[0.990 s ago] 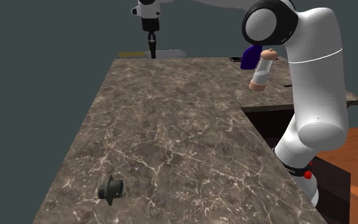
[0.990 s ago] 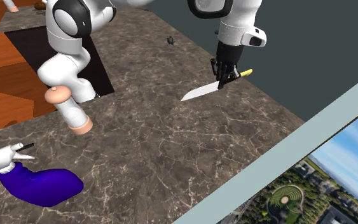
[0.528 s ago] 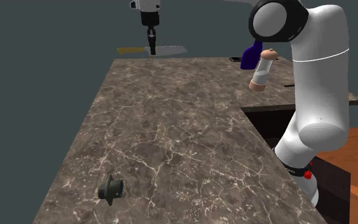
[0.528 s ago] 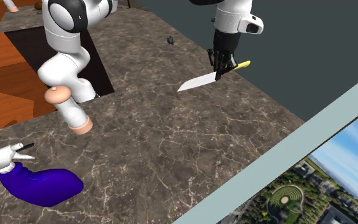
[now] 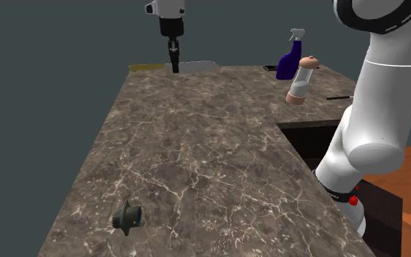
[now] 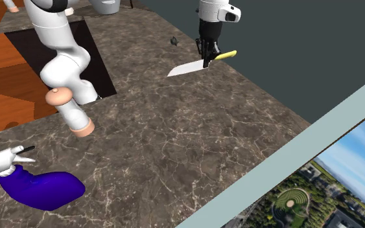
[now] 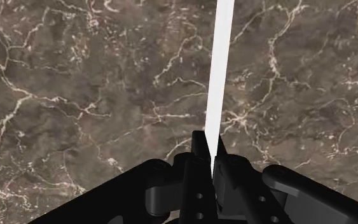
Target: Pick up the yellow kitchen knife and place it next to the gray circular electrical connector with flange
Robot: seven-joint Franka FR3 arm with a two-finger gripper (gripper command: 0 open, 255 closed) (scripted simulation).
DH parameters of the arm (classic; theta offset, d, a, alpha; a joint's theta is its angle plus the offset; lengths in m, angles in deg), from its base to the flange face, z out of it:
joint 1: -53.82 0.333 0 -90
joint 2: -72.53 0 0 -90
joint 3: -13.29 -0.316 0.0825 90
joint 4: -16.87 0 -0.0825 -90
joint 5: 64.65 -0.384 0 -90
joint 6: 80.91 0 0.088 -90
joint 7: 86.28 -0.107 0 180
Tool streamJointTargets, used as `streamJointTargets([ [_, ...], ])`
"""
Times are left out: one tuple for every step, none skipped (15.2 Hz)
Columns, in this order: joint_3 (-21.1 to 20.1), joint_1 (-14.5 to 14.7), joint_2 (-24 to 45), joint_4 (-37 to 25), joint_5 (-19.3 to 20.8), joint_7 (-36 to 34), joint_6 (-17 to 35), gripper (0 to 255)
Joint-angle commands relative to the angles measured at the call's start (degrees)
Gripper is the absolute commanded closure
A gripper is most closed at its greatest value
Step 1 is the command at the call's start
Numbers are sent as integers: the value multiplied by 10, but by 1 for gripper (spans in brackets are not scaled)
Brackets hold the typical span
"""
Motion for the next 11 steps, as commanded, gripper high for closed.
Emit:
streamJointTargets([
  [-8,12,-34,44,0,-21,10,255],
  [-13,18,-48,62,0,-31,14,255],
  [-17,24,-61,79,-1,-42,18,255],
  [-22,30,-74,95,-1,-53,21,255],
  [-28,35,-86,110,-2,-64,24,255],
  [-33,41,-97,125,-3,-75,27,255],
  [-39,47,-109,138,-4,-86,29,255],
  [-44,52,-119,151,-5,-97,31,255],
  [-50,58,-129,163,-7,-109,33,255],
  [-56,64,-139,175,-8,-120,35,255],
  [-63,70,-148,185,-10,-132,36,255],
])
